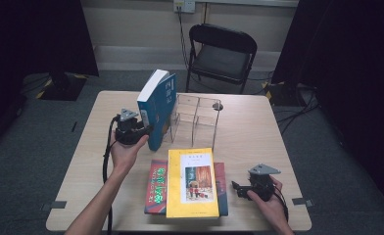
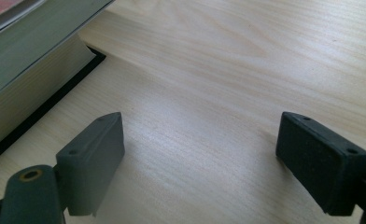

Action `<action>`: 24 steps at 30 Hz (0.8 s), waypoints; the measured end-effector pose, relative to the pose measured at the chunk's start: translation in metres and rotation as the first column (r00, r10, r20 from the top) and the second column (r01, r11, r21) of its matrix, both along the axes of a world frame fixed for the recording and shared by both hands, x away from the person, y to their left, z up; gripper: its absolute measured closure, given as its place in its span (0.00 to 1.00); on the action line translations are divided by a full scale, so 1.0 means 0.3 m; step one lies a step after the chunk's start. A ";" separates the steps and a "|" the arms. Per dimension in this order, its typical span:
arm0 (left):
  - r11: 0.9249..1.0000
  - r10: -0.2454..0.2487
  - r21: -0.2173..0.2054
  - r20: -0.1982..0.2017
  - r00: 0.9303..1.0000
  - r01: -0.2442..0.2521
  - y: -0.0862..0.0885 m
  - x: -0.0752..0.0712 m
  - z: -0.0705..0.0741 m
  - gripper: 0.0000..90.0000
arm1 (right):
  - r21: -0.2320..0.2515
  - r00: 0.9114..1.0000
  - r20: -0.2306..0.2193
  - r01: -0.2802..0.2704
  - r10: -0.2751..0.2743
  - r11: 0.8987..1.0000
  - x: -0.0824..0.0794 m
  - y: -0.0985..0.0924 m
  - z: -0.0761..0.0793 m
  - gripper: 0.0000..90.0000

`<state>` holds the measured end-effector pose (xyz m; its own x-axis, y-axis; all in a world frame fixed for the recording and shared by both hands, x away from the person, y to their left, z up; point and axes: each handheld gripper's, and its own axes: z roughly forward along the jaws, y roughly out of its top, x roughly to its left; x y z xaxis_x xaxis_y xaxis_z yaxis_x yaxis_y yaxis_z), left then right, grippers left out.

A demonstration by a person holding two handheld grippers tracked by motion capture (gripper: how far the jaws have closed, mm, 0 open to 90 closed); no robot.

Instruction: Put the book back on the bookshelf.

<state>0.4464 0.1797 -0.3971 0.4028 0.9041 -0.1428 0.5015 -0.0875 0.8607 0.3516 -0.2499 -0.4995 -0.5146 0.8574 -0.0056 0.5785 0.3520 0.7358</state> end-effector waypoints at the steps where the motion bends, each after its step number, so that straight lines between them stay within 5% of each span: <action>1: 1.000 0.006 -0.003 0.000 1.000 -0.006 -0.005 -0.003 0.000 0.67 | 0.001 1.000 -0.001 0.000 0.000 1.000 0.000 0.001 0.000 0.17; 24: 1.000 -0.002 -0.028 0.001 1.000 0.002 -0.055 -0.037 -0.008 0.64 | 0.002 1.000 -0.001 -0.003 0.003 1.000 0.001 0.002 0.000 0.16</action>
<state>0.4353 0.1632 -0.3995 0.4045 0.8990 -0.1678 0.5008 -0.0642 0.8632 0.3520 -0.2493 -0.4996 -0.5169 0.8560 -0.0037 0.5782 0.3523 0.7359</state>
